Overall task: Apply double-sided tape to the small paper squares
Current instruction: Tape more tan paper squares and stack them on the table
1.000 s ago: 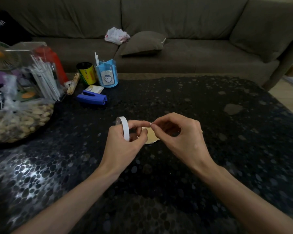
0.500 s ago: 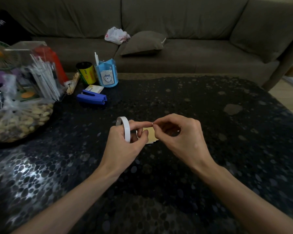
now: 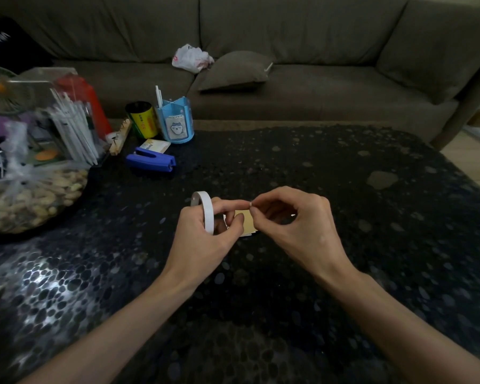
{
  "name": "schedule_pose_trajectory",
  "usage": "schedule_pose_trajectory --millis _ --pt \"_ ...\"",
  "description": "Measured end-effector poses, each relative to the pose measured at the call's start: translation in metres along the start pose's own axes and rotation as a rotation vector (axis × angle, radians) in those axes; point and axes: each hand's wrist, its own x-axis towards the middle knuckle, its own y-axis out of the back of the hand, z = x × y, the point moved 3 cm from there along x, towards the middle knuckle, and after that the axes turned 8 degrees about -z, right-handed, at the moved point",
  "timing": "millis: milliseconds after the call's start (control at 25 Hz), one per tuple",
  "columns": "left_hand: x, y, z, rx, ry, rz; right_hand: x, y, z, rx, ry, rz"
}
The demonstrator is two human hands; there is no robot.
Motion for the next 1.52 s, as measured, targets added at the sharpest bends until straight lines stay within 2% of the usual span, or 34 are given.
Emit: schedule_pose_trajectory --millis 280,520,760,1240,1440,1520 --pt "-0.0014 0.0002 0.0018 -0.033 0.033 -0.009 0.0001 0.0005 0.0014 -0.036 0.035 -0.004" --pt "0.0019 0.0039 0.0049 -0.144 0.188 -0.076 0.0006 0.0012 0.0021 -0.1 0.064 -0.016" --pt "0.0014 0.0035 0.0056 -0.164 0.228 -0.076 0.0008 0.0009 0.0034 -0.123 0.066 -0.032" --pt "0.0022 0.0037 0.0025 -0.176 0.24 -0.096 0.0015 0.0011 0.0046 -0.096 0.056 -0.003" --pt "0.0036 0.0034 0.0039 -0.125 0.198 -0.191 0.0008 0.0037 0.0053 -0.154 0.073 0.009" --pt "0.004 0.0053 0.0039 -0.133 0.206 -0.148 0.0012 0.0032 0.0045 -0.153 0.075 0.023"
